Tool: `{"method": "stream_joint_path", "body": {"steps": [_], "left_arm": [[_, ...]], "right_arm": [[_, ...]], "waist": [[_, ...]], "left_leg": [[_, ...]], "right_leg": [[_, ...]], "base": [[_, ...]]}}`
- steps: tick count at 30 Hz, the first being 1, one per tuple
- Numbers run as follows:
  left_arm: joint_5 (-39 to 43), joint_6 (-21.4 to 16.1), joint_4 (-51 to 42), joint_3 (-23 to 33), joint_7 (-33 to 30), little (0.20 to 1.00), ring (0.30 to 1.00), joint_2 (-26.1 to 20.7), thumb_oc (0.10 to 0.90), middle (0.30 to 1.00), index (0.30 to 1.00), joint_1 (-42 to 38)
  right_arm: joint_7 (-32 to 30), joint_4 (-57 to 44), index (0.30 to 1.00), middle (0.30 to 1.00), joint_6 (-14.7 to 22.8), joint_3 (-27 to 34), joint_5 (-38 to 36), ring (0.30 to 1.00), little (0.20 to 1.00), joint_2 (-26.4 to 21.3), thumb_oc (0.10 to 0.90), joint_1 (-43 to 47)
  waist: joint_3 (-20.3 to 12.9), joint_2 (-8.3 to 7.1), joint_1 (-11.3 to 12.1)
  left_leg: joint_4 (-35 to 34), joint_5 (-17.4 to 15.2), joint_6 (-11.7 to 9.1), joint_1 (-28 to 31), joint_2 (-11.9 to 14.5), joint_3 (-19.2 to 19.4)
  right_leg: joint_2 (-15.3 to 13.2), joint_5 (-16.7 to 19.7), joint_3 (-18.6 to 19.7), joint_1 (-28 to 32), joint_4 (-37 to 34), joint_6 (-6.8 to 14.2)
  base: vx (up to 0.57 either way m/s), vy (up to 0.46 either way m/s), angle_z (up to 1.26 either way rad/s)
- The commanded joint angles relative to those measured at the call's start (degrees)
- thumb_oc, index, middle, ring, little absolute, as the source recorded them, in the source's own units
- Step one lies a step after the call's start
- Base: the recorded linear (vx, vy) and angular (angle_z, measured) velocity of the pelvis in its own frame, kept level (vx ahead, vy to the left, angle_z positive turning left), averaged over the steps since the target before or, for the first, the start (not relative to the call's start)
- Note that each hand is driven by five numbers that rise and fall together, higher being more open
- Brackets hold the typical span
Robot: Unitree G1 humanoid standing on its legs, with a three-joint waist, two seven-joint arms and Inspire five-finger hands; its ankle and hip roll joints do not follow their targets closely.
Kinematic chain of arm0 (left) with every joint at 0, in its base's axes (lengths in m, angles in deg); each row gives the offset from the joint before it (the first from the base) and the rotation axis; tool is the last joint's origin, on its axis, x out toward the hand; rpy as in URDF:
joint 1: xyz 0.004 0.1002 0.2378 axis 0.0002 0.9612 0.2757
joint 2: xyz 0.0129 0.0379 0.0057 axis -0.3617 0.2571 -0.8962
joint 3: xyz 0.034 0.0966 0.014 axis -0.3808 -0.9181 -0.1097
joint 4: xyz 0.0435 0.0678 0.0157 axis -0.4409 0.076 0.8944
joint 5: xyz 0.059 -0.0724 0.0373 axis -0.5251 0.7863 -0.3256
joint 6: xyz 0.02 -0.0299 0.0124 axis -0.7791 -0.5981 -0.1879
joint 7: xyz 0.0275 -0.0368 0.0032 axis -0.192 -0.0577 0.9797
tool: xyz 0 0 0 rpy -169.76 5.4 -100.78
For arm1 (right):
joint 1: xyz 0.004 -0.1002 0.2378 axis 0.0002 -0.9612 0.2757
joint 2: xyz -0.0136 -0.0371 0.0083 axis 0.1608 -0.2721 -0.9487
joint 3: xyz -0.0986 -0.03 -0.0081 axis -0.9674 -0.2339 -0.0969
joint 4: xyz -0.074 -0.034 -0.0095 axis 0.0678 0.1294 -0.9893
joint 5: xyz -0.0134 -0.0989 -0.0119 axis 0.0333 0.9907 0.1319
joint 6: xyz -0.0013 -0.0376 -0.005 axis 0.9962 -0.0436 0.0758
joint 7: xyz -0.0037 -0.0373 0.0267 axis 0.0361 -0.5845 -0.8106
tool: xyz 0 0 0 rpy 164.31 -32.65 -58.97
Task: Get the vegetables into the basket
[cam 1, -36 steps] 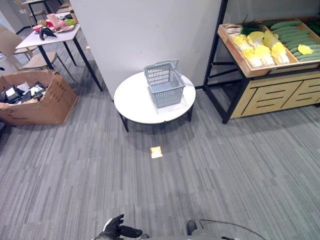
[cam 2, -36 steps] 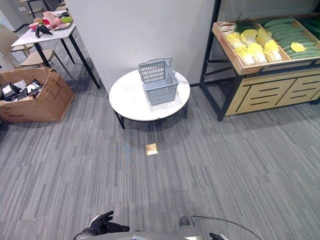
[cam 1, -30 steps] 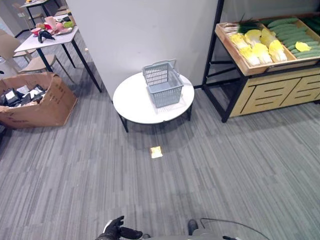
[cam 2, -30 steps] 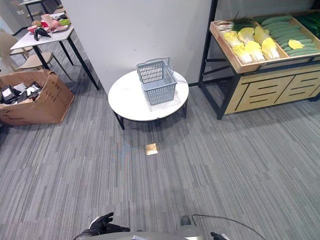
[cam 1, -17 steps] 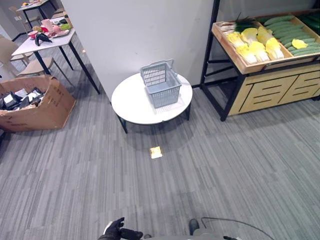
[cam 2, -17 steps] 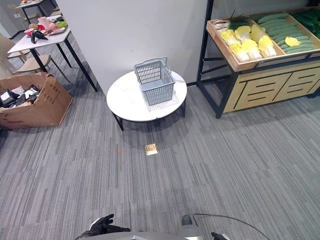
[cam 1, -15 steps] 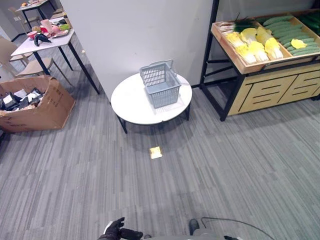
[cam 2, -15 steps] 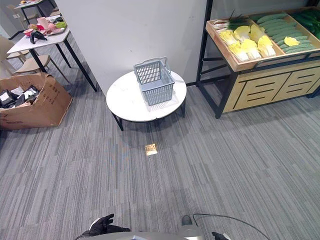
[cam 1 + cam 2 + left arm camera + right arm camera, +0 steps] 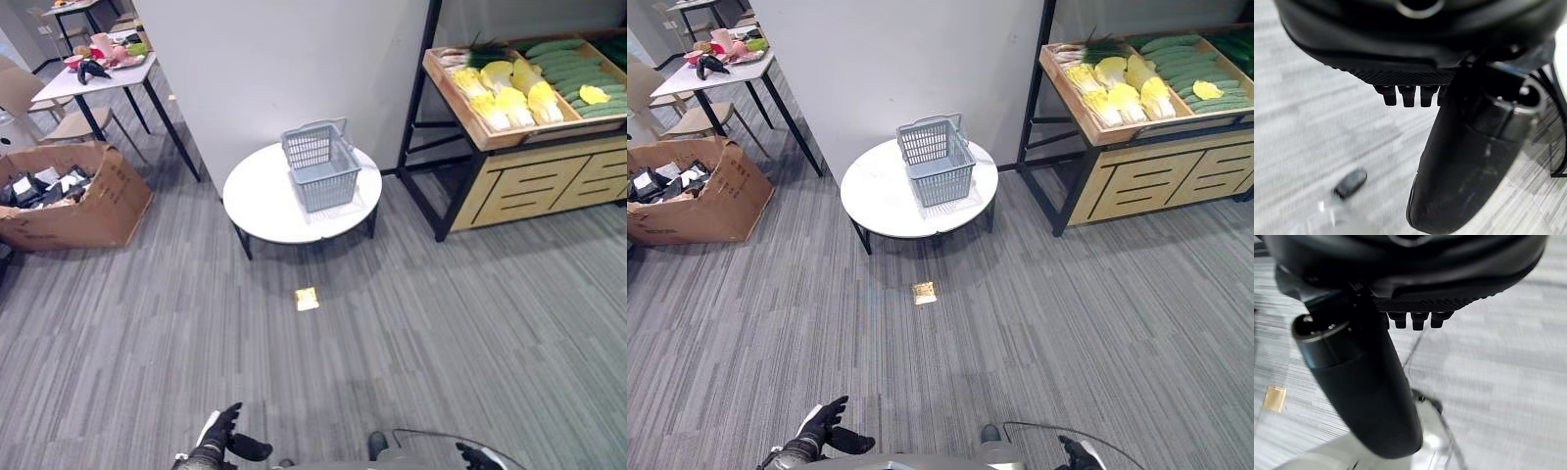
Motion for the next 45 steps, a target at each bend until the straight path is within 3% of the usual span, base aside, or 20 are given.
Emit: {"method": "stream_joint_path", "body": {"steps": [1, 5, 6, 10, 18, 19, 22, 25, 26, 27, 29, 32, 34, 36, 37, 38, 41, 42, 44, 45], "left_arm": [[-1.63, -3.12, -1.05, 2.74, -1.75, 1.000, 1.000, -4.28, 0.900, 1.000, 1.000, -3.79], [0.54, -3.48, -2.83, 3.26, -0.32, 1.000, 1.000, -4.80, 0.900, 1.000, 1.000, -3.92], [5.54, -1.44, -0.38, 4.30, 2.16, 1.000, 1.000, -3.75, 0.900, 1.000, 1.000, -4.27], [7.84, -1.44, -1.02, 3.80, 3.71, 1.000, 1.000, -3.33, 0.900, 1.000, 1.000, -4.23], [8.49, -1.42, -3.80, 0.88, 6.48, 1.000, 1.000, -4.73, 0.900, 1.000, 1.000, -5.39], [6.95, -1.40, -3.12, -0.07, 6.82, 1.000, 1.000, -4.97, 0.900, 1.000, 1.000, -6.25], [5.43, -0.87, -1.24, -0.30, 6.82, 1.000, 1.000, -4.80, 0.900, 1.000, 1.000, -7.23], [3.66, -0.27, -0.12, -0.88, 6.65, 1.000, 1.000, -4.86, 0.900, 1.000, 1.000, -8.60], [3.61, -0.21, 0.09, -1.21, 6.58, 1.000, 1.000, -4.67, 0.900, 1.000, 1.000, -9.14], [3.80, -0.34, 0.71, -1.39, 6.46, 1.000, 1.000, -4.39, 0.900, 1.000, 1.000, -9.50], [3.53, -0.44, 0.93, -1.35, 6.29, 1.000, 1.000, -4.34, 0.900, 1.000, 1.000, -9.39], [1.93, -0.82, 1.61, -2.28, 5.38, 1.000, 1.000, -4.12, 0.900, 1.000, 1.000, -9.55], [1.43, -0.72, 1.82, -2.39, 5.49, 1.000, 1.000, -4.16, 0.900, 1.000, 1.000, -9.32], [0.84, -0.52, 1.62, -2.30, 5.62, 1.000, 1.000, -4.10, 0.900, 1.000, 1.000, -7.93], [0.52, -0.63, 1.79, -2.30, 5.73, 1.000, 1.000, -4.21, 0.900, 1.000, 1.000, -7.67], [-0.19, -0.65, 1.63, -2.53, 5.83, 1.000, 1.000, -4.54, 0.900, 1.000, 1.000, -7.26], [0.28, -0.76, 0.02, -2.61, 6.00, 1.000, 1.000, -5.28, 0.900, 1.000, 1.000, -6.92], [0.28, -0.75, 0.01, -2.61, 6.01, 1.000, 1.000, -5.27, 0.900, 1.000, 1.000, -6.93], [2.03, -0.70, -1.01, -2.35, 5.69, 1.000, 1.000, -5.70, 0.900, 1.000, 1.000, -7.64], [2.44, -0.70, -1.03, -2.30, 5.67, 1.000, 1.000, -5.57, 0.900, 1.000, 1.000, -7.76]], "right_arm": [[0.41, -1.50, 1.000, 1.000, 3.03, -2.07, 3.33, 1.000, 1.000, -3.03, 0.900, 4.47], [1.38, -5.89, 1.000, 1.000, 3.67, -3.70, 4.82, 1.000, 1.000, -6.11, 0.900, 5.54], [2.45, -7.45, 1.000, 1.000, 3.38, -4.94, 4.91, 1.000, 1.000, -7.41, 0.900, 7.15], [3.27, -7.95, 1.000, 1.000, 3.09, -6.16, 5.11, 1.000, 1.000, -7.56, 0.900, 8.00], [3.60, -11.31, 1.000, 1.000, 2.99, -6.41, 3.96, 1.000, 1.000, -8.30, 0.900, 8.78], [3.63, -11.53, 1.000, 1.000, 3.16, -6.10, 3.42, 1.000, 1.000, -8.52, 0.900, 8.62], [3.96, -11.63, 1.000, 1.000, 3.12, -5.24, 2.56, 1.000, 1.000, -8.44, 0.900, 7.75], [4.17, -13.27, 1.000, 1.000, 2.81, -4.39, 1.91, 1.000, 1.000, -9.06, 0.900, 7.10], [3.97, -13.06, 1.000, 1.000, 2.65, -4.27, 1.62, 1.000, 1.000, -9.10, 0.900, 7.22], [3.77, -12.82, 1.000, 1.000, 2.57, -3.87, 0.91, 1.000, 1.000, -9.23, 0.900, 7.19], [3.56, -12.79, 1.000, 1.000, 2.59, -3.72, 0.63, 1.000, 1.000, -9.09, 0.900, 7.14], [2.83, -12.95, 1.000, 1.000, 2.94, -4.15, 0.44, 1.000, 1.000, -8.29, 0.900, 7.94], [3.16, -13.00, 1.000, 1.000, 2.89, -4.43, 0.54, 1.000, 1.000, -7.92, 0.900, 7.91], [3.10, -12.68, 1.000, 1.000, 2.83, -3.81, 1.07, 1.000, 1.000, -6.56, 0.900, 6.20], [3.21, -12.65, 1.000, 1.000, 2.74, -3.77, 1.32, 1.000, 1.000, -6.04, 0.900, 5.66], [3.31, -11.97, 1.000, 1.000, 2.47, -3.50, 1.73, 1.000, 1.000, -4.66, 0.900, 5.08], [3.42, -11.60, 1.000, 1.000, 2.13, -4.49, 2.58, 1.000, 1.000, -3.65, 0.900, 5.79], [3.42, -11.59, 1.000, 1.000, 2.13, -4.48, 2.58, 1.000, 1.000, -3.66, 0.900, 5.80], [3.06, -12.19, 1.000, 1.000, 2.06, -4.63, 2.34, 1.000, 1.000, -3.34, 0.900, 6.73], [2.76, -11.62, 1.000, 1.000, 2.03, -4.28, 1.92, 1.000, 1.000, -2.95, 0.900, 6.77]], "waist": [[-0.77, -3.42, 0.92], [-1.36, -3.79, 1.27], [-1.52, -3.67, 1.39], [-1.42, -3.53, 1.55], [1.50, -2.40, 1.42], [2.33, -2.66, 1.30], [2.83, -2.92, 1.18], [4.14, -3.61, 1.11], [4.69, -3.48, 1.30], [4.54, -2.84, 0.93], [4.46, -2.85, 1.21], [3.91, -1.31, 2.65], [3.64, -1.54, 2.81], [2.01, -2.06, 2.76], [1.60, -2.48, 2.97], [0.93, -3.62, 2.92], [1.41, -4.59, 3.40], [1.26, -4.46, 3.54], [3.56, -3.86, 2.82], [4.23, -3.36, 2.71]], "left_leg": [[0.33, -1.23, -0.79, -0.09, -1.39, -3.75], [0.33, -0.79, -1.12, -1.19, -1.34, -4.62], [0.33, -0.80, -1.02, -1.29, -1.35, -4.73], [0.33, -0.76, -0.96, -1.19, -1.18, -4.56], [1.23, 1.27, -1.32, -2.49, 1.13, -5.26], [7.71, 0.39, -1.75, -5.69, 1.58, -5.78], [13.53, 1.46, -2.80, -8.59, 1.75, -6.82], [25.70, 5.69, -4.60, -15.15, 1.38, -9.39], [25.62, 6.97, -4.87, -16.13, 0.91, -10.79], [18.94, 7.07, -4.14, -18.36, 2.61, -9.50], [15.70, 6.72, -3.57, -18.23, 3.11, -8.98], [1.40, 12.72, -4.42, -22.19, 5.71, -9.71], [1.45, 13.15, -4.45, -22.06, 5.68, -9.49], [2.20, 11.42, -3.33, -20.61, 4.76, -7.25], [2.39, 11.03, -2.96, -20.08, 4.01, -6.63], [3.63, 9.21, -1.29, -19.63, 1.88, -5.45], [5.00, 5.82, 1.52, -18.44, -1.43, -3.40], [5.08, 5.82, 1.50, -18.66, -1.24, -3.31], [6.49, 2.89, 3.67, -16.35, -2.98, -2.09], [7.04, 1.69, 4.28, -15.34, -3.45, -1.79]], "right_leg": [[-4.45, 1.17, 0.77, -0.26, 0.52, 5.22], [-4.67, 1.79, -0.40, -0.34, -0.02, 5.38], [-4.87, 2.01, -0.86, -0.43, -0.02, 5.52], [-4.80, 1.93, -0.84, -0.66, 0.49, 5.41], [-2.76, -2.74, 0.10, -5.36, 9.12, 3.58], [-2.46, -3.41, 0.30, -6.08, 10.37, 2.59], [-1.86, -3.99, 0.18, -6.02, 10.59, 1.64], [-1.62, -4.97, 0.33, -5.62, 11.36, 0.22], [-1.57, -5.30, 0.44, -5.59, 11.64, 0.24], [-1.44, -6.15, 0.20, -5.24, 11.00, 0.63], [-1.57, -6.58, 0.63, -4.77, 10.62, 0.99], [-1.54, -8.48, 2.58, -1.98, 9.67, 2.01], [-1.83, -8.94, 3.07, -0.82, 9.42, 2.34], [-3.31, -9.99, 4.07, 1.43, 9.67, 3.55], [-4.23, -9.64, 4.49, 1.33, 10.20, 4.16], [-6.60, -5.91, 5.64, 0.77, 12.95, 5.34], [-9.60, 2.04, 6.66, -2.78, 20.73, 6.34], [-9.43, 2.21, 6.79, -3.03, 20.66, 6.31], [-10.21, 8.59, 6.07, -7.79, 30.07, 5.84], [-10.64, 8.97, 4.84, -9.00, 32.52, 5.54]], "base": [[-0.05, -0.004, 0.14], [-0.02, -0.004, 0.18], [-0.01, 0.008, 0.14], [0.00, 0.003, 0.03], [-0.01, -0.076, 0.07], [0.00, -0.201, 0.02], [0.04, -0.155, 0.10], [0.06, -0.122, 0.05], [0.22, -0.023, 0.17], [0.28, 0.045, 0.21], [0.22, 0.077, 0.07], [0.39, 0.203, -0.12], [0.32, 0.137, -0.22], [0.36, 0.213, -0.18], [0.50, 0.342, -0.69], [0.43, 0.318, -1.07], [0.26, 0.261, -0.56], [0.13, 0.182, -0.02], [0.21, 0.317, -0.20], [0.25, 0.370, -0.27]]}}
